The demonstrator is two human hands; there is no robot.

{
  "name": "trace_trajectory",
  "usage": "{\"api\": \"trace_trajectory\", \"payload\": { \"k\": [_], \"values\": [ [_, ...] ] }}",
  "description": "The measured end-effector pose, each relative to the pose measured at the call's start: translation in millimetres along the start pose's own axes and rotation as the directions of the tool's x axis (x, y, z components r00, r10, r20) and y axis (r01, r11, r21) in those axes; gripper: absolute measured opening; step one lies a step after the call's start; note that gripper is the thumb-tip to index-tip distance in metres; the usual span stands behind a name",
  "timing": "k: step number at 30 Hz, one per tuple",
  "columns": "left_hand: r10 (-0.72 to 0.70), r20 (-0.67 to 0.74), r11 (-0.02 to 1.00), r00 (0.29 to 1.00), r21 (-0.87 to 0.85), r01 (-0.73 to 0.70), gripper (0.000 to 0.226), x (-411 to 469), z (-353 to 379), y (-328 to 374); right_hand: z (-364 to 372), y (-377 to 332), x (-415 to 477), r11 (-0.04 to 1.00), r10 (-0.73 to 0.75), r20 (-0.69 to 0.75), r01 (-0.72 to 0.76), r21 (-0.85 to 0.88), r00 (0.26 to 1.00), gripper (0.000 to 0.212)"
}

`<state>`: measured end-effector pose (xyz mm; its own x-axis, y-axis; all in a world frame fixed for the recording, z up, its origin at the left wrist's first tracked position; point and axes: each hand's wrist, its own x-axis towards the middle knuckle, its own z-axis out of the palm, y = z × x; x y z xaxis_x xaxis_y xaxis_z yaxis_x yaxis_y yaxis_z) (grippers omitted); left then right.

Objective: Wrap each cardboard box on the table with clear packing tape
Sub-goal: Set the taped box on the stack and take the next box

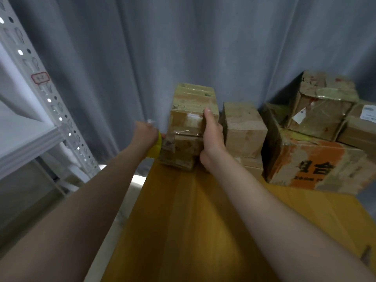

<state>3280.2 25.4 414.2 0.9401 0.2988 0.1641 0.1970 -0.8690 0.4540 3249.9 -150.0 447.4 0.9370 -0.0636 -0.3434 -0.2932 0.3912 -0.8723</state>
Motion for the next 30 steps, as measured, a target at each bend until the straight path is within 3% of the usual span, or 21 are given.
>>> {"api": "trace_trajectory", "payload": {
  "k": [1,2,4,6,7,8,9,10,14,18,19,21,24,27,29,30],
  "values": [
    [-0.149,0.025,0.969,0.989,-0.193,0.151,0.028,-4.5,-5.6,8.3,0.3,-1.3,-2.0,1.0,-0.013,-0.012,0.013,0.007,1.0,0.089],
    [-0.153,0.048,0.938,0.987,-0.308,0.16,0.029,-3.5,-4.8,10.0,-0.9,-1.1,-2.6,0.999,-0.032,-0.019,0.032,0.018,0.999,0.085],
    [-0.069,-0.003,0.976,0.998,-0.207,0.067,0.033,-6.0,1.2,7.0,-1.2,-1.4,-4.0,0.998,-0.047,-0.024,0.047,0.03,0.999,0.081],
    [-0.044,0.02,0.998,0.999,-0.05,0.045,0.034,-5.5,-1.0,6.1,2.4,-4.7,-7.4,0.999,-0.033,-0.027,0.034,0.028,0.999,0.095],
    [-0.084,0.029,0.994,0.996,-0.066,0.086,0.033,-4.0,0.1,7.2,5.1,-6.3,-5.4,1.0,-0.018,-0.048,0.019,0.02,0.999,0.106],
    [-0.107,0.092,0.967,0.99,-0.22,0.125,0.033,-10.8,-3.5,12.7,6.8,-8.4,-1.9,1.0,-0.009,-0.071,0.01,0.011,0.997,0.115],
    [-0.195,0.118,0.858,0.974,-0.461,0.228,0.032,-7.4,-1.0,14.9,7.9,-10.6,2.9,1.0,0.0,-0.1,0.0,-0.002,0.995,0.12],
    [-0.257,0.098,0.772,0.962,-0.577,0.265,0.032,-2.8,5.5,12.5,8.2,-13.1,5.0,1.0,0.01,-0.122,-0.012,-0.01,0.992,0.12],
    [-0.209,0.133,0.77,0.969,-0.589,0.247,0.043,9.3,21.4,4.1,8.0,-12.5,4.3,0.996,-0.01,-0.142,-0.003,-0.09,0.99,0.098],
    [-0.198,0.144,0.745,0.969,-0.62,0.245,0.008,-16.9,-2.1,18.0,8.3,-5.2,1.1,0.984,-0.071,-0.134,0.048,-0.172,0.988,0.084],
    [-0.204,0.117,0.74,0.972,-0.632,0.232,0.008,-20.6,-7.1,19.8,7.9,-6.0,-1.8,0.977,-0.097,-0.126,0.07,-0.199,0.987,0.082],
    [-0.207,0.066,0.713,0.976,-0.673,0.197,0.008,-28.9,-18.8,25.4,6.7,-8.9,-8.4,0.958,-0.156,-0.103,0.125,-0.26,0.982,0.08],
    [-0.181,0.124,0.596,0.976,-0.775,0.21,0.012,-32.0,-38.4,31.8,0.4,-19.3,-21.6,0.906,-0.282,-0.07,0.242,-0.348,0.957,0.082],
    [-0.167,0.109,0.621,0.98,-0.76,0.191,0.02,-31.3,-54.0,32.1,-22.8,-41.8,-32.3,0.723,-0.557,-0.096,0.424,-0.545,0.825,0.066],
    [-0.186,0.061,0.673,0.981,-0.719,0.173,0.027,-37.8,-68.2,36.1,-44.6,-58.4,-30.8,0.468,-0.707,-0.065,0.398,-0.789,0.704,0.06],
    [-0.186,0.034,0.685,0.982,-0.712,0.154,0.028,-42.0,-75.6,39.7,-55.4,-63.9,-25.4,0.338,-0.718,-0.021,0.323,-0.884,0.695,0.062]
  ]
}}
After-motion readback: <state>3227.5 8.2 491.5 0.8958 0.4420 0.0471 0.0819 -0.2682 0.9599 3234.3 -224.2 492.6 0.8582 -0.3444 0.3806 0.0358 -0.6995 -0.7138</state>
